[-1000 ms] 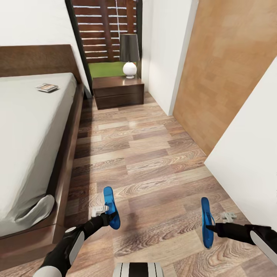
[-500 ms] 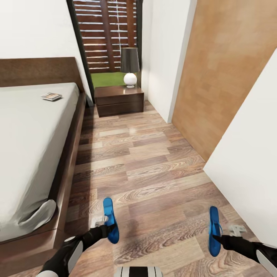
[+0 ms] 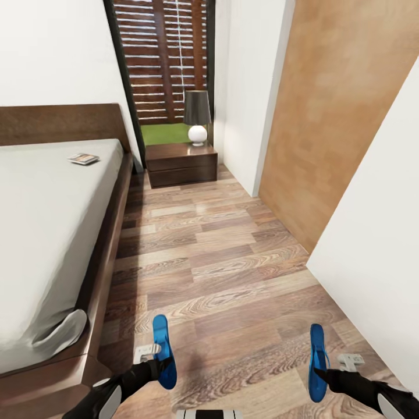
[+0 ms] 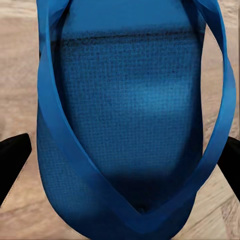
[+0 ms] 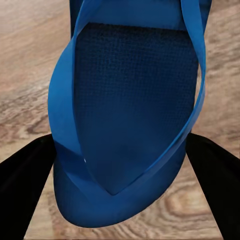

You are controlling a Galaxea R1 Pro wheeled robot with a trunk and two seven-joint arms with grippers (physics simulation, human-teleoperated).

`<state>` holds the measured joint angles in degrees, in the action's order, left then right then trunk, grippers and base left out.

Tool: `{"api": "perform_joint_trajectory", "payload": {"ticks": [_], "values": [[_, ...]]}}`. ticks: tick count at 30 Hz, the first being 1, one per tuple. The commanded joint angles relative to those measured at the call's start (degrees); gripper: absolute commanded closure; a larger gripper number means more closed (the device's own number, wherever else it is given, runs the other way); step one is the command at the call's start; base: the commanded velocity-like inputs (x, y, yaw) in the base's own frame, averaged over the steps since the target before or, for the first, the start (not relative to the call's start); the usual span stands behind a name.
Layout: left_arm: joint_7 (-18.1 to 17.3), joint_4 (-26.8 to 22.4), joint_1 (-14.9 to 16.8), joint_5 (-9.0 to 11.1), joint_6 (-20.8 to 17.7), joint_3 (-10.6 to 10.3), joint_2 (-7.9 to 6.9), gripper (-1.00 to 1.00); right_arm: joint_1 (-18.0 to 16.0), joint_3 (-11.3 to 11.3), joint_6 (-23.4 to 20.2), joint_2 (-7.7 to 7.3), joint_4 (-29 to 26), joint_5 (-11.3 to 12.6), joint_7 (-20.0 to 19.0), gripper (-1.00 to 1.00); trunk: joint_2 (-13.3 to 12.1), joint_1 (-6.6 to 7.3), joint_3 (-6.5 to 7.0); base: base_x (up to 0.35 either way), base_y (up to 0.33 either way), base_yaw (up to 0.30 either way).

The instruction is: In the bedroom, move the book from the bed onto either nightstand, and place the two sandals side by side next to the bed.

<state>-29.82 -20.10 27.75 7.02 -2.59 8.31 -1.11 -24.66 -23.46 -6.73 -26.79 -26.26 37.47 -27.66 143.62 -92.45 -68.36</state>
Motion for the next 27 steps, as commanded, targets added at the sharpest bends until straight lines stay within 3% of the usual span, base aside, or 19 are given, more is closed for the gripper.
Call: {"api": "perform_joint_trajectory", "payload": {"ticks": [1, 9, 17, 23, 27], "values": [[-0.31, 0.27, 0.02, 0.29, 0.13, 0.18, 0.03, 1.00, -0.03, -0.77, -0.34, 0.34, -0.03, 0.50, -0.11, 1.00, 0.00, 0.03, 0.18, 0.000, 0.000, 0.000], [-0.31, 0.66, 0.02, 0.28, 0.81, 0.13, 0.04, 1.00, -0.01, -2.00, 0.33, 0.98, 0.00, 0.33, -7.12, 1.00, -0.11, 0.24, 1.96, 0.000, 0.000, 0.000], [-0.21, 0.67, -0.16, 0.28, 0.83, 0.07, 0.18, 1.00, 0.01, -2.10, 0.77, 1.03, 0.31, -0.35, -8.01, 1.00, -0.21, 0.45, 3.73, 0.000, 0.000, 0.000], [-0.16, 0.74, -0.18, 0.28, 0.83, 0.04, 0.23, 1.00, 0.00, -2.14, 0.91, 2.17, 6.81, -9.75, -7.92, 1.00, -0.29, 0.60, 5.06, 0.000, 0.000, 0.000], [0.00, 0.76, -0.20, 0.21, 0.85, 0.04, 0.23, 1.00, 0.01, -2.13, 0.92, 2.65, 7.80, -11.38, -7.93, 1.00, -0.35, 0.70, 5.94, 0.000, 0.000, 0.000]]}}
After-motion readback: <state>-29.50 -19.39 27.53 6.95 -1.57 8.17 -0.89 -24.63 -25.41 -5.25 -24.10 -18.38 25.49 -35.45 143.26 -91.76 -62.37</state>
